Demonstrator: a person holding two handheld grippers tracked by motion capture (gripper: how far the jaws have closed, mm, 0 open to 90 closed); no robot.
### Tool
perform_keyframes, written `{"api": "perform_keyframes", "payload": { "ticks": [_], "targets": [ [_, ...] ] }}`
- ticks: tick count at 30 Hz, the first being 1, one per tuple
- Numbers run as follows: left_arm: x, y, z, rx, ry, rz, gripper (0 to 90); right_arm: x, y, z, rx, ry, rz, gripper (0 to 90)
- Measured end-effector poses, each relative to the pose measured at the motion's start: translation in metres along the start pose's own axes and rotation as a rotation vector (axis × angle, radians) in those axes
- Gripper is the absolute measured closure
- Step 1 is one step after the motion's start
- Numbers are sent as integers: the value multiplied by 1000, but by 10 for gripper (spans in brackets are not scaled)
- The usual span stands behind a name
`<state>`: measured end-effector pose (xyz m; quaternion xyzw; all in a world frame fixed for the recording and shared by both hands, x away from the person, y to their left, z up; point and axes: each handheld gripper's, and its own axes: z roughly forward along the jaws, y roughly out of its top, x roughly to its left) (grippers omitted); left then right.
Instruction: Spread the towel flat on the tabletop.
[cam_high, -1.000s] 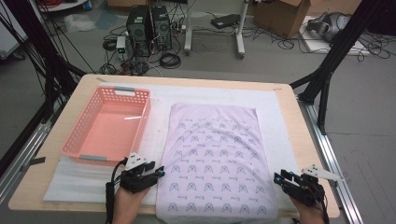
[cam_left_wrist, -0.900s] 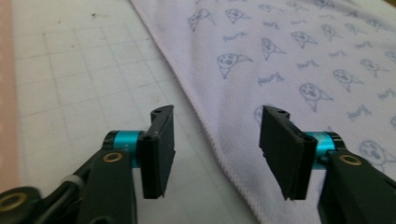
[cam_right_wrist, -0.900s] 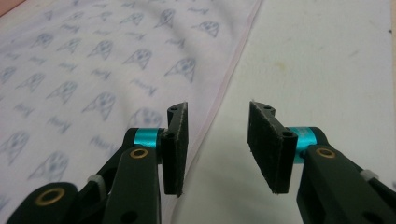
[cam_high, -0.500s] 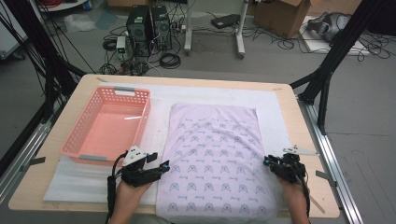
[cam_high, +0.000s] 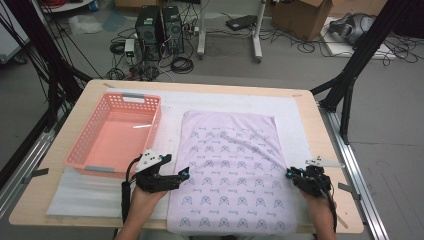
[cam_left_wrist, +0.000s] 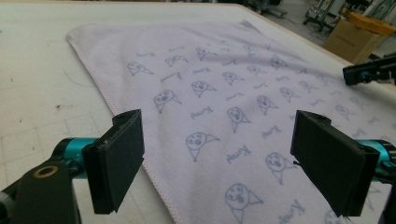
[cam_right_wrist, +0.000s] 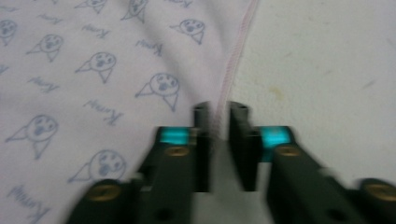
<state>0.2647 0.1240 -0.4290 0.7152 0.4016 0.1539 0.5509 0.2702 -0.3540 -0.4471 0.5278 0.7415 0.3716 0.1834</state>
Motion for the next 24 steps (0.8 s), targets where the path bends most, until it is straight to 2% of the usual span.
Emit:
{"api": "perform_keyframes", "payload": {
  "ticks": [1,5,8,10,11,13,14,16,18,21,24],
  "targets": [
    [-1,-1,-1,-9,-3,0,179,0,-2,-3,-10,26,2,596],
    [-2,-3,-4,-21,-17,17,179,3,-8,-20,-76,80,-21,444],
    [0,-3,-5,-21,-43,29,176,4,-7,-32,-141,100,-62,361],
    [3,-4,-6,-57,-59,51,171,5,-6,-38,-190,99,-70,293],
    [5,-4,-7,-76,-57,66,168,5,-5,-39,-208,95,-75,266],
    [6,-5,-9,-90,-19,92,169,4,-6,-42,-231,91,-77,225],
    [7,-4,-11,-90,-5,81,169,3,-6,-43,-241,87,-80,197],
    [9,-4,-12,-88,-18,51,190,0,-6,-44,-270,71,-64,183],
    [9,-5,-13,-98,-26,47,186,-1,-6,-43,-282,70,-48,174],
    [7,-5,-10,-88,-22,24,167,1,-6,-42,-276,73,-65,173],
    [6,-5,-8,-81,-30,35,168,3,-5,-43,-273,87,-81,170]
  ]
}}
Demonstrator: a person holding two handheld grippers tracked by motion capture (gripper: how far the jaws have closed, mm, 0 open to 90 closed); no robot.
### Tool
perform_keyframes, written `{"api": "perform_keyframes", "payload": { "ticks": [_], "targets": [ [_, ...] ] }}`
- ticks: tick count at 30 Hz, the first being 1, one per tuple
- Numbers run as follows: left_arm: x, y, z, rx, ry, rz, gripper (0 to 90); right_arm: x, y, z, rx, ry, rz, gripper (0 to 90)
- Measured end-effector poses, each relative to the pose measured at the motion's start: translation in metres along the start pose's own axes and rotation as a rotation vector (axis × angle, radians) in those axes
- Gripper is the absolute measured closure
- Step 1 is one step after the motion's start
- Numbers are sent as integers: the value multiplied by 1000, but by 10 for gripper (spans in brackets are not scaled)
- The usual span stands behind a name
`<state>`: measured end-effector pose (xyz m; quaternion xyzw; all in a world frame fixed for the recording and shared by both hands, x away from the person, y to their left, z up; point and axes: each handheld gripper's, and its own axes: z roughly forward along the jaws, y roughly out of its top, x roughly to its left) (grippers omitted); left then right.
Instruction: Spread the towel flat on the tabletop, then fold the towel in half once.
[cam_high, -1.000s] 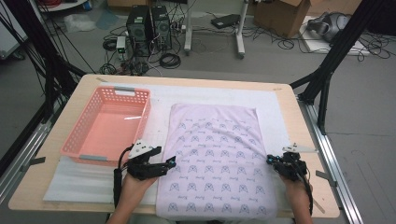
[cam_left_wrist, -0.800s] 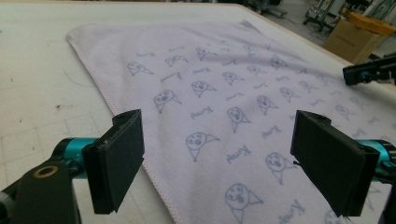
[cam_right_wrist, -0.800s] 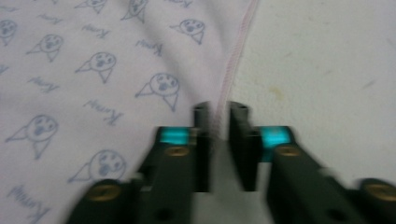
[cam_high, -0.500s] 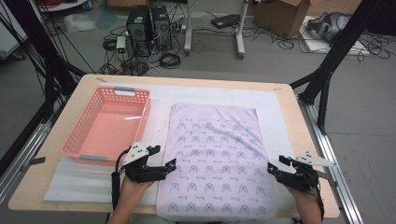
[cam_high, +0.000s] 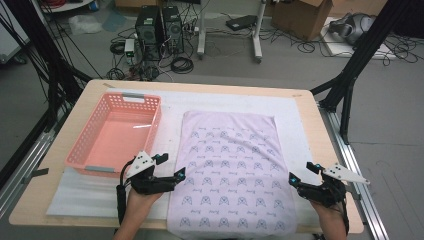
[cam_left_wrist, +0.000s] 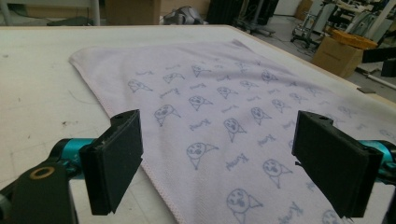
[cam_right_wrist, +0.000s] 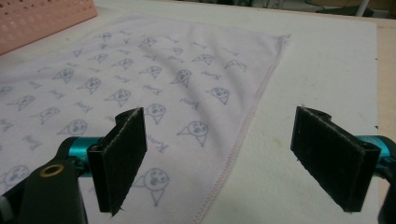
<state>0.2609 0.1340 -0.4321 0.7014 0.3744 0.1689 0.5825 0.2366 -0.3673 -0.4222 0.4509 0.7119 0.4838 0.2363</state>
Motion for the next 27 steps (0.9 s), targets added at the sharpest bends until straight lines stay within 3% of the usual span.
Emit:
{"api": "perform_keyframes", "payload": {
  "ticks": [17,22,25,27],
  "targets": [
    [11,-4,8,53,-8,-40,168,-3,-6,9,59,23,26,170],
    [15,-2,16,72,-5,-58,168,-4,-7,16,101,29,25,170],
    [18,-2,23,100,-31,-57,172,-8,-6,24,116,57,50,172],
    [19,0,28,106,-16,-63,183,-10,-5,30,133,69,45,173]
  ]
}}
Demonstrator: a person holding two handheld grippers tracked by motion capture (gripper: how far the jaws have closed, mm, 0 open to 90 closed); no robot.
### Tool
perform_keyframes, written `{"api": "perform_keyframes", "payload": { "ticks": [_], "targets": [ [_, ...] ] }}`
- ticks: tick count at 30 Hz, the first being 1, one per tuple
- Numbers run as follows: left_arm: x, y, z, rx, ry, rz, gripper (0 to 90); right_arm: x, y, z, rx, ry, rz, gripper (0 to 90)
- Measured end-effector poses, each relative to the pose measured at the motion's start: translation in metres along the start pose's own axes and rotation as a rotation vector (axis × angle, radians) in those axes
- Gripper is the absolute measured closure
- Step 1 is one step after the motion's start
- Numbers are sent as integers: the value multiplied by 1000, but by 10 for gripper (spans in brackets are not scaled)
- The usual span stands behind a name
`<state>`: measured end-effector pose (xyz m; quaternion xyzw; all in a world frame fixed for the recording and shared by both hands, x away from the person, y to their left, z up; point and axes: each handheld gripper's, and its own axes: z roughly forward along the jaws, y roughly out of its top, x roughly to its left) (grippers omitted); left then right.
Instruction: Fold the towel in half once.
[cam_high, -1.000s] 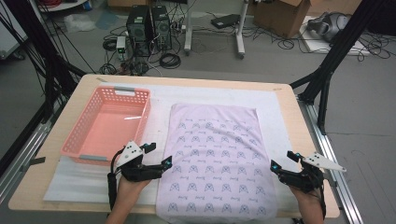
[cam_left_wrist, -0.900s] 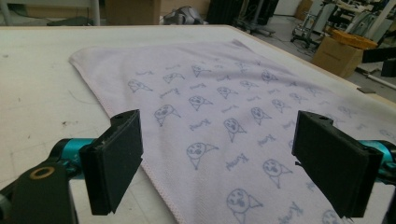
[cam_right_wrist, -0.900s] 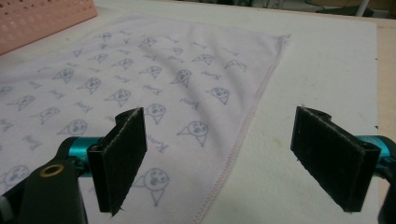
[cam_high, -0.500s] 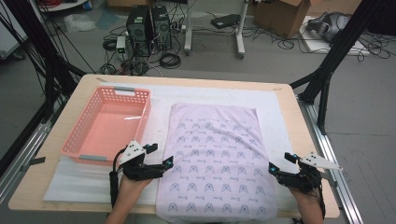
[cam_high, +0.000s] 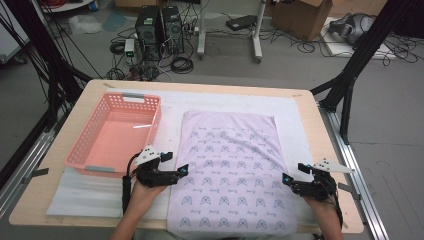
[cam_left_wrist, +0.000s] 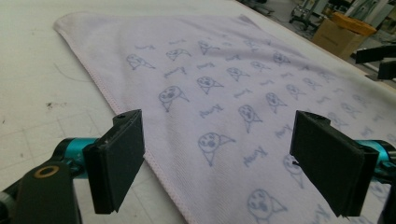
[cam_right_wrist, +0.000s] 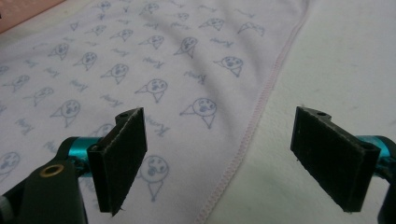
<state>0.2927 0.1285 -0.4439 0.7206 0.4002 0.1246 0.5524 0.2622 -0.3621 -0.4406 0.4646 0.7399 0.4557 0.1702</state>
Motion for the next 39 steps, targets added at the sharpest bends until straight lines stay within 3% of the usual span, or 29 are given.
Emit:
{"api": "perform_keyframes", "payload": {
  "ticks": [4,5,8,10,13,18,19,21,25,28,30,31,33,35,39],
  "targets": [
    [5,9,15,-4,15,-23,197,-4,8,10,20,13,-17,173],
    [6,12,21,14,19,-17,206,-6,11,12,16,15,-11,173],
    [7,20,35,15,54,-3,209,-13,20,20,23,13,-5,174],
    [11,27,46,44,95,1,211,-16,26,26,43,7,-5,181],
    [20,36,61,68,153,-61,240,-22,34,35,66,-10,-6,197],
    [38,43,86,122,238,-89,286,-36,49,49,82,-57,40,312],
    [41,42,88,118,243,-112,293,-39,51,51,90,-64,48,322],
    [47,41,93,154,268,-146,303,-43,56,58,102,-73,62,350],
    [46,48,102,216,319,-36,324,-48,66,75,129,-107,59,365],
    [48,51,107,238,346,-9,382,-49,73,90,151,-136,65,362],
    [46,51,110,252,364,56,403,-48,77,100,174,-169,75,389],
    [46,50,111,244,360,64,404,-48,78,105,185,-185,67,401],
    [47,50,110,245,363,56,420,-46,80,113,205,-183,60,433],
    [48,50,109,246,369,47,457,-39,80,117,214,-235,5,506],
    [56,51,103,225,379,-5,646,-36,82,120,218,-204,-23,711]
  ]
}}
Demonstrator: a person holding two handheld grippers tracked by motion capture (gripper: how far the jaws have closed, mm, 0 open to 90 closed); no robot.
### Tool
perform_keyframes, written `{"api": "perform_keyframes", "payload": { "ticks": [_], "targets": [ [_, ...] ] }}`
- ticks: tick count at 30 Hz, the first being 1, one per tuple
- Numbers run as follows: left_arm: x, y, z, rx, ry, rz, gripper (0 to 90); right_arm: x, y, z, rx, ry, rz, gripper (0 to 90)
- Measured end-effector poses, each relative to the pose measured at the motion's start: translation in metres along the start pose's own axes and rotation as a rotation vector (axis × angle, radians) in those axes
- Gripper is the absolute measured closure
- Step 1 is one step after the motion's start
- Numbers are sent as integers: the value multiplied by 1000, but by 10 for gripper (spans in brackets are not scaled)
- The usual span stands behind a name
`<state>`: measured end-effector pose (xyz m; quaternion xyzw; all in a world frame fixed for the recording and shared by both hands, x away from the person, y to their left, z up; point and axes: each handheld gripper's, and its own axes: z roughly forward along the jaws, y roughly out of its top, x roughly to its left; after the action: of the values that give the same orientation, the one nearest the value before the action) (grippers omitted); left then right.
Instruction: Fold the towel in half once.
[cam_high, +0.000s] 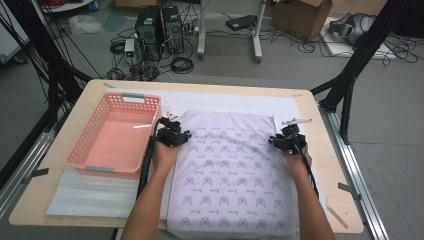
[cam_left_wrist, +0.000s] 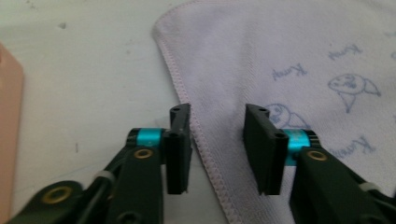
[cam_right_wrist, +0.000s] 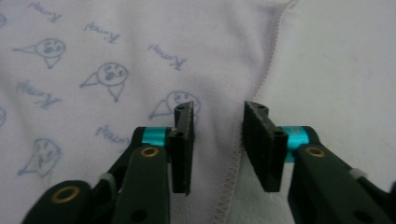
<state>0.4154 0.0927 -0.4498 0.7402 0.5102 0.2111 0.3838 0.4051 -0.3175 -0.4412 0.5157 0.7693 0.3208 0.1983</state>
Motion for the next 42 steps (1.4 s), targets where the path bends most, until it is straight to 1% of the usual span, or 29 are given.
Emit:
{"api": "perform_keyframes", "payload": {
  "ticks": [2,3,4,6,7,8,9,10,11,12,13,14,15,18,19,21,22,24,25,26,27,29,31,32,33,35,37,39,42],
  "targets": [
    [2,0,0,-1,-1,-9,714,2,1,1,6,15,-11,807],
    [2,0,0,-1,-17,-6,746,3,2,1,5,25,-14,831],
    [0,0,0,-2,-20,-9,843,3,2,2,10,26,-8,845],
    [-4,1,0,-1,8,36,849,1,3,2,10,42,0,855],
    [-4,1,0,-1,10,30,853,0,3,1,8,52,18,858],
    [-3,2,-1,-5,9,15,856,-1,2,2,3,51,23,861],
    [-1,3,-2,-25,8,-17,857,-1,3,1,-4,22,13,862],
    [0,5,-4,-50,4,-43,858,0,4,0,-18,2,5,863],
    [0,7,-7,-79,0,-64,859,-1,5,-1,-36,-9,8,863],
    [0,9,-10,-101,1,-77,859,-2,6,-3,-57,-10,21,864],
    [0,11,-12,-108,-1,-73,859,-3,7,-6,-78,-7,33,864],
    [-1,13,-14,-103,-1,-48,859,-3,8,-8,-94,-3,35,864],
    [-2,14,-16,-112,-1,-33,859,-3,8,-10,-103,4,32,863],
    [-2,15,-27,-132,-37,-46,858,1,8,-21,-153,29,29,863],
    [-3,15,-31,-139,-50,-56,857,3,8,-25,-162,36,24,863],
    [-5,15,-39,-134,-77,-71,857,6,6,-32,-170,47,16,862],
    [-6,14,-44,-134,-84,-69,858,8,4,-35,-177,51,9,862],
    [-7,11,-53,-145,-108,-84,857,12,1,-43,-186,60,11,862],
    [-8,10,-57,-131,-119,-79,857,13,-1,-47,-197,67,9,862],
    [-9,9,-62,-128,-124,-69,858,14,-4,-52,-203,74,15,862],
    [-10,7,-66,-140,-135,-71,857,15,-7,-56,-213,83,19,862],
    [-11,3,-74,-145,-158,-75,858,17,-14,-65,-227,98,31,862],
    [-13,-3,-83,-151,-180,-69,857,18,-22,-75,-239,112,28,862],
    [-14,-7,-86,-157,-195,-75,857,19,-26,-79,-245,120,21,862],
    [-15,-11,-90,-155,-207,-69,857,21,-32,-83,-251,130,22,862],
    [-17,-19,-97,-154,-228,-54,857,23,-43,-90,-250,139,-1,861],
    [-19,-28,-105,-162,-251,-43,857,24,-55,-94,-246,159,7,861],
    [-21,-37,-112,-167,-268,-37,857,26,-66,-98,-239,166,-10,861],
    [-21,-48,-123,-183,-289,-46,857,29,-80,-106,-242,185,-20,861]
  ]
}}
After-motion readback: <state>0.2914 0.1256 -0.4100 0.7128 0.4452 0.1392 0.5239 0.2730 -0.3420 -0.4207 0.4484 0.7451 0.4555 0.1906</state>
